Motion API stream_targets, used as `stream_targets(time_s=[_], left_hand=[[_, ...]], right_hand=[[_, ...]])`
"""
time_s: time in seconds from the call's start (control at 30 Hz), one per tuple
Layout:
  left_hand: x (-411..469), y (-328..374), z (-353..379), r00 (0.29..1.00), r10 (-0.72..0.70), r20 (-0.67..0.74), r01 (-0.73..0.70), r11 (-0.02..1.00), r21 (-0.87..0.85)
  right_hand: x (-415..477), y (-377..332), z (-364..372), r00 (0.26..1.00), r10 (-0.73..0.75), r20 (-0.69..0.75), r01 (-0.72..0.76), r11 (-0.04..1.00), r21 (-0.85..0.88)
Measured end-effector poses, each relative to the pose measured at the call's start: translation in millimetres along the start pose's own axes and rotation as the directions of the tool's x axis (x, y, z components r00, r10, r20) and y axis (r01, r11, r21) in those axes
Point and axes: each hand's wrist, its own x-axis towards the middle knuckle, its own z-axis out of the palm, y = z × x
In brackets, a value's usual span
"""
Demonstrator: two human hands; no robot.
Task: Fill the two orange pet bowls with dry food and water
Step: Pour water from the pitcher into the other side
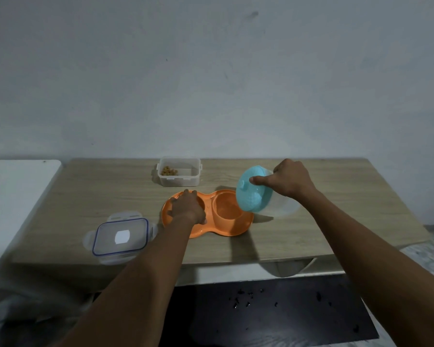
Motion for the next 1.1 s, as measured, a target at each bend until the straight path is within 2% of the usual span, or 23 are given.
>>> stream_targets(time_s=[1.1], left_hand=[[1.4,-0.1,0.1,1.000,-0.005,-0.006,0.005,1.000,-0.014]], right_hand=[[0.4,-4.0,-6.9,0.999,-0.051,-0.001,0.051,0.995,-0.090]])
